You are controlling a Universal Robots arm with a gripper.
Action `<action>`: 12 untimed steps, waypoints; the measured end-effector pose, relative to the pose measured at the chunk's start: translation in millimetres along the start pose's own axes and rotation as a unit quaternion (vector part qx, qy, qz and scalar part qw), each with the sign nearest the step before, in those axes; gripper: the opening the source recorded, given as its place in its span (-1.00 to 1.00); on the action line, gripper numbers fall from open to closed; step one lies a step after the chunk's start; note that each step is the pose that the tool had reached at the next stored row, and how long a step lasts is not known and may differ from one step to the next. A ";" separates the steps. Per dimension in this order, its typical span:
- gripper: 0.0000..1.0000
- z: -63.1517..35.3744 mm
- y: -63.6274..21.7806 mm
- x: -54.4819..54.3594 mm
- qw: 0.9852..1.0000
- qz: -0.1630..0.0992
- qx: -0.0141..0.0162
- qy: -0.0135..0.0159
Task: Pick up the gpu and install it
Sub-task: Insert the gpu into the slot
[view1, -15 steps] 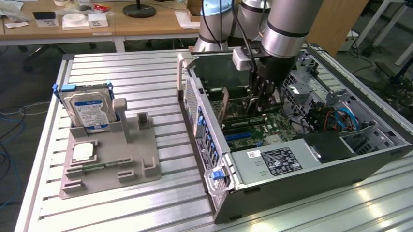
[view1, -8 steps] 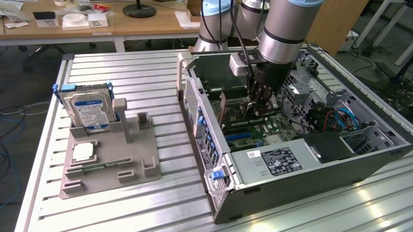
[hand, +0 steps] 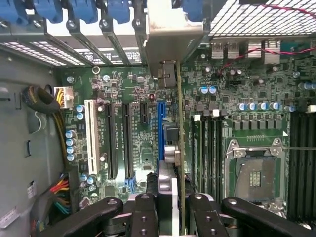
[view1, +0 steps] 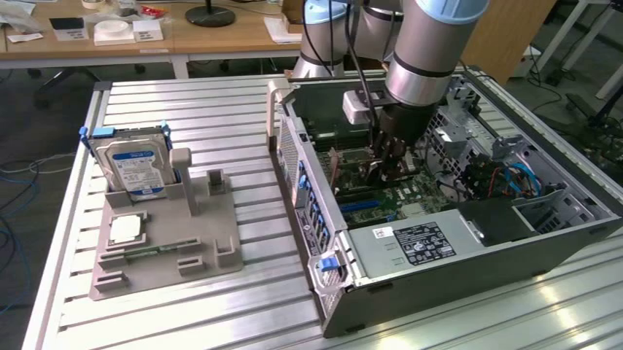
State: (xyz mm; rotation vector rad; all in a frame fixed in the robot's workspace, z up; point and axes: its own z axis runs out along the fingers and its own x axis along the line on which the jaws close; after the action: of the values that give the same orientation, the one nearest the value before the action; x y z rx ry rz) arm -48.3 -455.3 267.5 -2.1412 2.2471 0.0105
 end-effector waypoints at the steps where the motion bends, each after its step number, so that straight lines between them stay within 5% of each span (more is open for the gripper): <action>1: -0.44 1.8 0.8 0.1 1.000 0.000 0.000 0.000; 12: -0.44 19.3 6.5 4.0 1.000 0.000 0.000 0.000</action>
State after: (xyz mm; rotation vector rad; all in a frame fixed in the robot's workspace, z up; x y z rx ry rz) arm -54.5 -458.4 248.0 -2.1412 2.2465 0.0114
